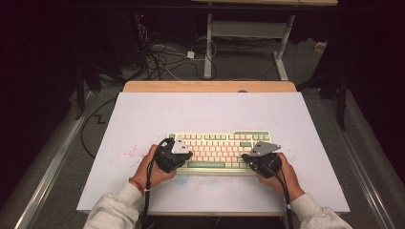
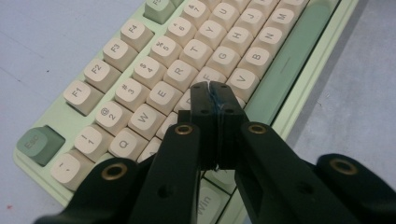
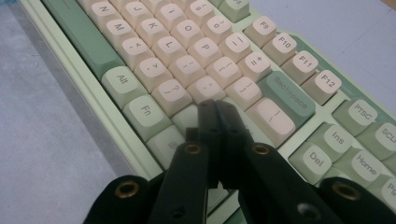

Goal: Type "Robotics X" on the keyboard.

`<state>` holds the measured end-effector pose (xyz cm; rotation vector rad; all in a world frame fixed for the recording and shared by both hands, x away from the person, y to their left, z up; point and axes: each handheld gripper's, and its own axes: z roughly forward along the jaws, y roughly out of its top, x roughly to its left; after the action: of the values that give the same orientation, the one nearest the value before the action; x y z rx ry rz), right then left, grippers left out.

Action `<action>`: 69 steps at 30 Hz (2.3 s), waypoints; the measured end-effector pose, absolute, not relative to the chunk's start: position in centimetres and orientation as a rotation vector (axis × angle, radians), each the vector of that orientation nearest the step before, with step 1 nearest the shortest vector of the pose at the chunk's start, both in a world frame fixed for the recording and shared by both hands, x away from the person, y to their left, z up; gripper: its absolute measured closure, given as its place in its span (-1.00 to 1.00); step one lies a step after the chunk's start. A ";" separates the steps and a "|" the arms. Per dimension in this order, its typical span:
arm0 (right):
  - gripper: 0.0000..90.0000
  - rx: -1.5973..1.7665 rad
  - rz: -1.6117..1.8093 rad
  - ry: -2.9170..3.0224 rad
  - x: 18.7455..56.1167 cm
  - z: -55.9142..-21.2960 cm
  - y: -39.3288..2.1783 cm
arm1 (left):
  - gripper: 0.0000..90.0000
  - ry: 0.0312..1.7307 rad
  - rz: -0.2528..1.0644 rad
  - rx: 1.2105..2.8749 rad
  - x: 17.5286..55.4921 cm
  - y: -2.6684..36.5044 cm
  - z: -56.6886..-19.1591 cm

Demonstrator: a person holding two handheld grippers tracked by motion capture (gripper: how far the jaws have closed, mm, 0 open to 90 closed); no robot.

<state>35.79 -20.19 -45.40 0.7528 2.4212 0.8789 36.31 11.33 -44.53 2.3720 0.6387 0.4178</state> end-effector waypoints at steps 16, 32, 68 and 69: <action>1.00 0.750 0.878 2.422 35.8 -45.4 -20.2 | 0.93 0.633 0.418 2.396 36.4 11.1 -45.1; 1.00 0.748 0.878 2.424 35.8 -45.4 -20.2 | 0.93 0.633 0.458 2.443 36.4 10.8 -45.2; 0.46 0.725 1.019 2.299 34.4 -43.1 -20.7 | -0.21 0.609 0.638 2.273 34.7 11.3 -43.6; 0.38 0.725 1.018 2.295 34.4 -43.1 -20.7 | -0.26 0.610 0.647 2.271 34.7 11.2 -43.7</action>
<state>34.43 -20.67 -43.13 0.7247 2.2945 1.0181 34.66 11.23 -43.67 2.2714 0.6100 0.6466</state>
